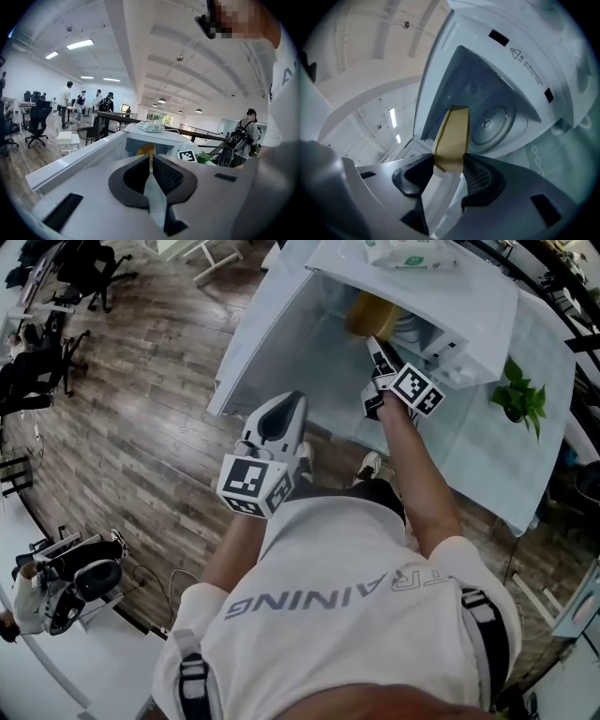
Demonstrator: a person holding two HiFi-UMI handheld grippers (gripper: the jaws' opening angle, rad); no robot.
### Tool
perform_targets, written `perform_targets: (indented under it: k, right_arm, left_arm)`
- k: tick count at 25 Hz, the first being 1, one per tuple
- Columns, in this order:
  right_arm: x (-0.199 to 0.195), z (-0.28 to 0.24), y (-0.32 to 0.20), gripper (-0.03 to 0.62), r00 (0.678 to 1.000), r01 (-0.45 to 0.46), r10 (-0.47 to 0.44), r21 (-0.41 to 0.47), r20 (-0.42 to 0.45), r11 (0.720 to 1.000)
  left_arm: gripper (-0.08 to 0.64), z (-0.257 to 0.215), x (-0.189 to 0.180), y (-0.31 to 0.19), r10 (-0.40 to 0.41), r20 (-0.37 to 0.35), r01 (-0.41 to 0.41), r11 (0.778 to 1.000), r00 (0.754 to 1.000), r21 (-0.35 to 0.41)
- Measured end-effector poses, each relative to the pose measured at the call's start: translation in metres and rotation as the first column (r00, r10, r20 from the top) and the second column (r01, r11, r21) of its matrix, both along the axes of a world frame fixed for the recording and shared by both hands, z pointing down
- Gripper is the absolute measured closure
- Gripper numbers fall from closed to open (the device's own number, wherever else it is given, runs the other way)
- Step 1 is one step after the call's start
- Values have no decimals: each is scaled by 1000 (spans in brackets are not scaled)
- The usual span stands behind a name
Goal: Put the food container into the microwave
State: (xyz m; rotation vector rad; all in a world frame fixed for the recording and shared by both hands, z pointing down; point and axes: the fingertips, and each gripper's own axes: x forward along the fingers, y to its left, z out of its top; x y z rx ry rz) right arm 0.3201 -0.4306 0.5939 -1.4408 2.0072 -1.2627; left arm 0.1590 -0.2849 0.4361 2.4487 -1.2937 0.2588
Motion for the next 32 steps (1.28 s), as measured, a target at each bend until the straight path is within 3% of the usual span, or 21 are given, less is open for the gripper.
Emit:
perform_targets:
  k: [5, 12, 21, 29, 32]
  right_arm:
    - [9, 0, -29, 377, 986, -92, 92, -2, 136, 996]
    - [23, 9, -67, 377, 954, -244, 240, 0, 177, 970]
    - [47, 26, -95, 377, 918, -363, 358, -5, 171, 932]
    - [46, 28, -96, 375, 920, -380, 381, -20, 89, 925]
    - [44, 23, -98, 311, 939, -342, 342, -1, 30, 940]
  left_arm:
    - [511, 5, -7, -3, -12, -4, 12, 1000, 1000, -22]
    - [511, 8, -10, -5, -10, -8, 9, 999, 1000, -35]
    - [511, 6, -17, -11, -8, -9, 8, 1000, 1000, -26]
    - [511, 1, -20, -14, -25, -45, 24, 999, 999, -27]
    - [511, 1, -18, -14, -25, -56, 24, 999, 998, -27]
